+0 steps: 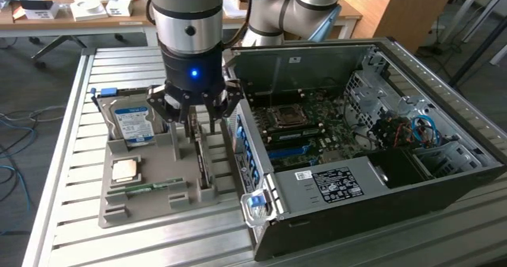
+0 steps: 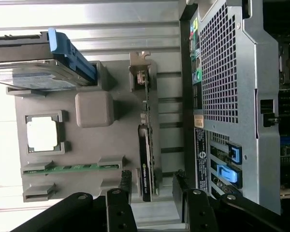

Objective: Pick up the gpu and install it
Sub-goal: 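Pick up the gpu and move the gpu toward the slot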

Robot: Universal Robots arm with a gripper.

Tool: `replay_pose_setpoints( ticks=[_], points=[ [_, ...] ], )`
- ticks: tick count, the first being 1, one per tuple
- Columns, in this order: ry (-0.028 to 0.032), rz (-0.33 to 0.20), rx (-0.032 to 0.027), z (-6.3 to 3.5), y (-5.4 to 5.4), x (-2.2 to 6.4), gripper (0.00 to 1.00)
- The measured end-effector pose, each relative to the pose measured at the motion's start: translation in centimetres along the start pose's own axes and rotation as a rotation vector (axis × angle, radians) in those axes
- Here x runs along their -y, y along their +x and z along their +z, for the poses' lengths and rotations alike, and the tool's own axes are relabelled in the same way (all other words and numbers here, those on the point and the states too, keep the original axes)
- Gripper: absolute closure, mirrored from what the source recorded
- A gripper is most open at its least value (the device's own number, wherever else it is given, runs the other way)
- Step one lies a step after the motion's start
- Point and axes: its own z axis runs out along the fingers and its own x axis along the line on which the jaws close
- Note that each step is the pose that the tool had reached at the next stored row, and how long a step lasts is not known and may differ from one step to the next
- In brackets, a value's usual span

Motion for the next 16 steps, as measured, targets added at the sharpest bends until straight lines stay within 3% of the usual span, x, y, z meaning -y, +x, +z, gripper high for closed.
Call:
replay_pose_setpoints(
  ticks=[16],
  points=[
    [0.0001, 0.000, 0.0000, 2.92, 0.1, 0.11, 0.53]
  ],
)
